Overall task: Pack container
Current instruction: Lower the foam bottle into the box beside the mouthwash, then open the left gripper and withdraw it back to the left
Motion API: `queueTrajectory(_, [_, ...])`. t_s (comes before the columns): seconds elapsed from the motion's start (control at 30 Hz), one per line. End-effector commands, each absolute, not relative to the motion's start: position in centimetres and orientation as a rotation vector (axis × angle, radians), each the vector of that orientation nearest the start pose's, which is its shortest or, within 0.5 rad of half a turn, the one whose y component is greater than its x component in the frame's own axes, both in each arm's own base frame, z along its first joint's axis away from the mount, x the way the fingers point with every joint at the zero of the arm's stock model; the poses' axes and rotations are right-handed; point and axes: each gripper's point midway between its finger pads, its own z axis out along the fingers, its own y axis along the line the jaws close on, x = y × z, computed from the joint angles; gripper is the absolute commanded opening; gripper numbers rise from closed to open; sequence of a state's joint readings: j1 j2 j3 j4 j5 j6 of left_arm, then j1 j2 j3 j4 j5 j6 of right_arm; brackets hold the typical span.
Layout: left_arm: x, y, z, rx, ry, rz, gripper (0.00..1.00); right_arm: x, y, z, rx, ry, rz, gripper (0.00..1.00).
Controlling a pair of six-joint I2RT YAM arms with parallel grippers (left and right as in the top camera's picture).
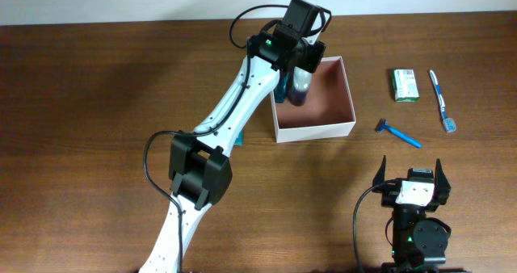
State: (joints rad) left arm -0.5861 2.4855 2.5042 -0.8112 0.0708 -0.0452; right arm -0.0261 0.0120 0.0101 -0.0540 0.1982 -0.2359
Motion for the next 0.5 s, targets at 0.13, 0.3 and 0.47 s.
queueTrajectory(0.13, [53.7,-36.3,17.8,0.662,2.264,-0.379,0.42,24.2,-4.2,16.0,-0.006,1.645,-0.370,0.99])
queueTrajectory(0.3, [53.5,-36.7,18.3,0.673,2.252,-0.408,0.50,24.2,-4.2,16.0,-0.006,1.645,-0.370,0.99])
queueTrajectory(0.47, [53.2,-37.5,21.8,0.702,2.180,-0.471,0.59,24.2,-4.2,16.0,-0.006,1.645,-0.370,0.99])
